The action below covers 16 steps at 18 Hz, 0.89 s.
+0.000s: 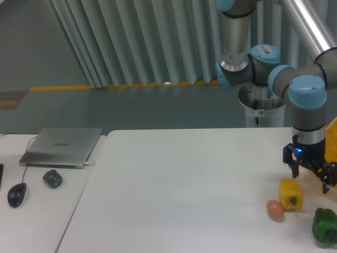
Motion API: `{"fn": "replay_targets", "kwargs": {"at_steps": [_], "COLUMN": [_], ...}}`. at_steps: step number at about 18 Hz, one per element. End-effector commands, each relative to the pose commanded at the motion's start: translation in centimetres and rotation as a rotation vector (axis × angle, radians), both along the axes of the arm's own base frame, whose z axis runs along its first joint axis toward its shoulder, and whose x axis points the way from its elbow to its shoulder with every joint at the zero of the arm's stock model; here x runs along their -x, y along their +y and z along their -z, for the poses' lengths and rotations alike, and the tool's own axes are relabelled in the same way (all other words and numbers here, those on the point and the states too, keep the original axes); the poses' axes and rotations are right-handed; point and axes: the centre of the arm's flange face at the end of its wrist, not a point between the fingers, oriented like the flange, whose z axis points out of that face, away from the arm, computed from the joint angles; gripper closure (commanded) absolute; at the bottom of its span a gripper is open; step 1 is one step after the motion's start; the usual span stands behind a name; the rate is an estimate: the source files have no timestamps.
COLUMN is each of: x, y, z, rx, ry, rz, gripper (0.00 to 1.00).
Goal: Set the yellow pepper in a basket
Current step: 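Lower the gripper down around the yellow bell pepper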
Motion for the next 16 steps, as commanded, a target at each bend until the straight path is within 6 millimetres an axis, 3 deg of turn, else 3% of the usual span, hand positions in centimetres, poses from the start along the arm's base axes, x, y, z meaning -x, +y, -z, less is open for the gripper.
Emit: {"fn": "replay_targets", "kwargs": {"at_steps": [5,10,16], "x": [-0.7,-1.3,-1.5], "y": [0.5,-0.1,0.2], "z": [0.7,1.8,2.9], "rx": [-0.083,-0.056,-0.048], "ry": [-0.087,-0.136,-0.164], "rz": [-0.113,-0.307,-0.42], "gripper": [0.0,0.0,0.0]}}
